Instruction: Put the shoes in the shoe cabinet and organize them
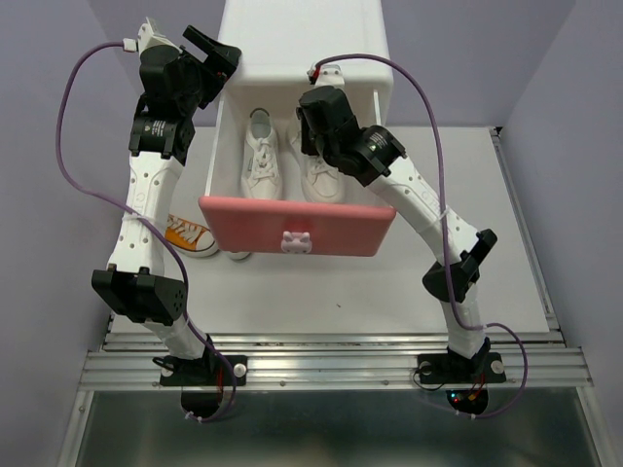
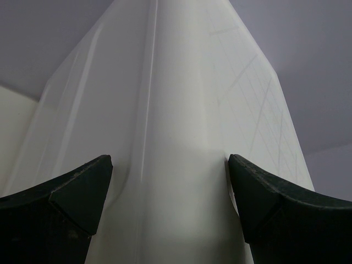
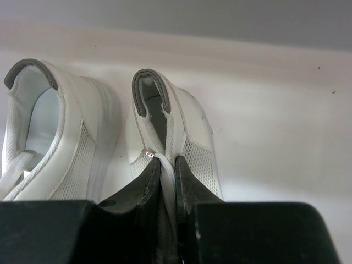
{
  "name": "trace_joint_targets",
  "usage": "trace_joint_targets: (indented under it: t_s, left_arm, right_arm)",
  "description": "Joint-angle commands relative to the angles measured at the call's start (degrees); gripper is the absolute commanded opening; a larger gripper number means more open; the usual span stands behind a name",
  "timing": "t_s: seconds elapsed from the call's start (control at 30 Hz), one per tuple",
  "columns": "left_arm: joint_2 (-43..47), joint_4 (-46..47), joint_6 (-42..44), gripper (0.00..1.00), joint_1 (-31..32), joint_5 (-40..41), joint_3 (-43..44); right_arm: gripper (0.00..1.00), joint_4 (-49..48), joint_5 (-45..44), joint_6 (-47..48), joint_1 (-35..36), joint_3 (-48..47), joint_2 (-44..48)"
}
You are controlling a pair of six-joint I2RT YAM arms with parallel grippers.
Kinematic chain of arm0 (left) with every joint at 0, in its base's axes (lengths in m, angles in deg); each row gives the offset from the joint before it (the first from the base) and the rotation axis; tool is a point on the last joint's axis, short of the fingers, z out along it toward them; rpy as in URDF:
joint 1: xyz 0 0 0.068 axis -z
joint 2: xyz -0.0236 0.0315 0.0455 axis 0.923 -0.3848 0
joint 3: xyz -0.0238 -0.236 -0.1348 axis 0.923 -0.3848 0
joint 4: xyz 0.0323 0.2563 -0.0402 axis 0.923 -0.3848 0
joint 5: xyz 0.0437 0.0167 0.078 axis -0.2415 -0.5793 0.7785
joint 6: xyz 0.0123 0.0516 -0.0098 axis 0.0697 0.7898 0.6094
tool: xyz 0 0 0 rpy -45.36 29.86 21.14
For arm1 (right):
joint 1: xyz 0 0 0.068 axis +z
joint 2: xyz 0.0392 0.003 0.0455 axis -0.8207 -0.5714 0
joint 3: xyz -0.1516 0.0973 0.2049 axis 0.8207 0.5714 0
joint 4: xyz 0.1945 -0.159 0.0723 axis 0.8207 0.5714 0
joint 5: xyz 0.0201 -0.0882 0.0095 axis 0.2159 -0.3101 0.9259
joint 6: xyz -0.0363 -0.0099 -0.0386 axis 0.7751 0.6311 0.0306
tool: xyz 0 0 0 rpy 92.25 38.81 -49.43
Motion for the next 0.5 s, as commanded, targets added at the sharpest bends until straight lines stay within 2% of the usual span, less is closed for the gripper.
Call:
trace_joint_targets:
  t_s: [0.0,0.3,0.4,0.43,0.47]
  left_arm:
    - [-7.3,-16.8,6.0,0.96,-1.6,7.8,-3.7]
    - [-6.9,-17.0,6.2,0.96,-1.6,7.9,-4.2]
    - [-6.6,-17.0,6.2,0.96,-1.6,7.8,-4.8]
    - [-6.4,-16.9,6.2,0.96,-1.6,7.8,-4.9]
    - [-6.4,-16.9,6.2,0.96,-1.6,7.8,-4.9]
  right_arm:
    - [0.01,-1.4,0.6,-1.4,1.3,-0.9,3.8]
    - [0.01,-2.6,-0.4,-2.2,1.8,-0.5,2.8]
    - [0.14,-2.6,-1.6,-2.5,1.8,-0.4,2.8]
    - [0.26,-2.9,-1.5,-2.5,1.8,-0.4,2.7]
    - [0.31,-3.2,-1.4,-2.4,1.8,-0.4,2.8]
